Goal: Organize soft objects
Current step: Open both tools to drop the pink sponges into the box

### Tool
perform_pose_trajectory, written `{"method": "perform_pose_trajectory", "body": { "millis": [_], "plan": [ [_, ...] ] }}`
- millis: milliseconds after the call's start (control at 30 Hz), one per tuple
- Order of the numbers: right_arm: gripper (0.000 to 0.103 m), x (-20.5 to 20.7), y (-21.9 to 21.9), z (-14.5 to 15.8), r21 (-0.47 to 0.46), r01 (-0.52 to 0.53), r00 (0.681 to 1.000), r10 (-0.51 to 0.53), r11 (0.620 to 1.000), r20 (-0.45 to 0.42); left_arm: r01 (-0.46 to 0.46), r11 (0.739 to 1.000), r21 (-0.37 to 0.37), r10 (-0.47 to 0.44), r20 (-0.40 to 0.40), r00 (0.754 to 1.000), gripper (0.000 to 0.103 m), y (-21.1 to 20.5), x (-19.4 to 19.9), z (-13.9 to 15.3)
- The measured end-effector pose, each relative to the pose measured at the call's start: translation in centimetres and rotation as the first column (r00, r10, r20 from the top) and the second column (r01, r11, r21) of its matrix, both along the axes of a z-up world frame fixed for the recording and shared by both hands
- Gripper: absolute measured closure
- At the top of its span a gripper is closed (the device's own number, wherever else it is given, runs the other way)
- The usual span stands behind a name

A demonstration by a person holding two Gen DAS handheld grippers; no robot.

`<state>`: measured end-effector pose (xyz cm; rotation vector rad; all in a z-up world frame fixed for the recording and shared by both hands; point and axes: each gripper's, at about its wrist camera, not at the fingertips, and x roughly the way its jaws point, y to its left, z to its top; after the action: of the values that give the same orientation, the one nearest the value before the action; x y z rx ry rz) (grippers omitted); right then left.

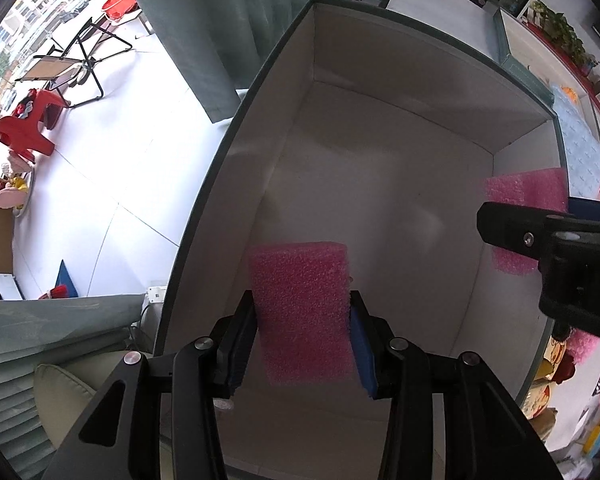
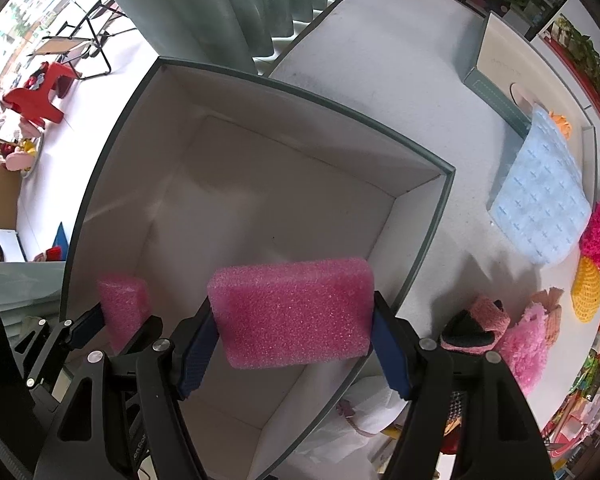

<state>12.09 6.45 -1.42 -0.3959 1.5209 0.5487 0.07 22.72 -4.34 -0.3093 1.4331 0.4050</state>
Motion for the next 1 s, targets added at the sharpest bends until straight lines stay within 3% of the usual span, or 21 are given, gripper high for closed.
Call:
{"method": "perform_pose_trajectory", "body": {
  "millis": [100,133,167,233,300,367,433,467,600,1000],
  "plan": [
    [0.028,0.0,0.0,-0.1,0.009,-0.011,1.000,0.011,1.000,-0.007,-0.001,1.000,0.012,0.001,0.003,1.000,0.057,0.2,-0.2,0.1],
    [0.028,-0.1,0.0,-0.1,0.015,-0.015,1.000,0.015,1.000,-0.011,-0.008,1.000,0.028,0.008,0.001,1.000,0.053,0.2,-0.2,0.2],
    [0.024,-0.1,0.0,0.0,0.020,-0.017,1.000,0.017,1.000,-0.010,-0.011,0.999,0.036,0.011,-0.001,1.000,0.034,0.1,-0.3,0.2],
    [0.022,-0.2,0.0,0.3,0.033,-0.017,1.000,0.017,0.999,0.001,-0.012,1.000,0.027,0.012,0.019,1.000,0.010,0.3,-0.6,0.4],
    [0.018,-0.4,0.0,0.6,0.049,-0.017,1.000,0.016,0.999,0.000,-0.006,1.000,0.021,0.005,0.046,0.999,0.009,0.1,-0.7,0.9],
    [0.018,-0.6,-0.1,1.1,0.076,-0.018,1.000,0.017,0.997,0.015,-0.001,1.000,0.028,0.000,0.056,0.998,0.000,0.0,-0.7,1.2],
    [0.013,-0.7,-0.2,1.7,0.094,-0.020,0.999,0.016,0.995,0.043,-0.004,1.000,0.027,0.002,0.054,0.999,0.000,0.0,-0.7,1.5],
    [0.001,-0.8,-0.3,1.9,0.100,-0.020,0.998,0.015,0.995,0.054,-0.005,1.000,0.028,0.004,0.051,0.999,0.000,0.0,-0.7,1.5],
    [0.000,-1.3,-0.7,3.1,0.132,-0.020,0.996,0.008,0.991,0.090,-0.002,1.000,0.001,0.002,0.054,0.999,0.000,-0.2,-0.7,2.0],
    [0.000,-2.4,-1.9,5.0,0.138,-0.019,0.994,0.004,0.990,0.110,0.012,1.000,0.026,-0.013,0.065,0.998,0.000,-0.6,-1.5,3.0]
  ]
}}
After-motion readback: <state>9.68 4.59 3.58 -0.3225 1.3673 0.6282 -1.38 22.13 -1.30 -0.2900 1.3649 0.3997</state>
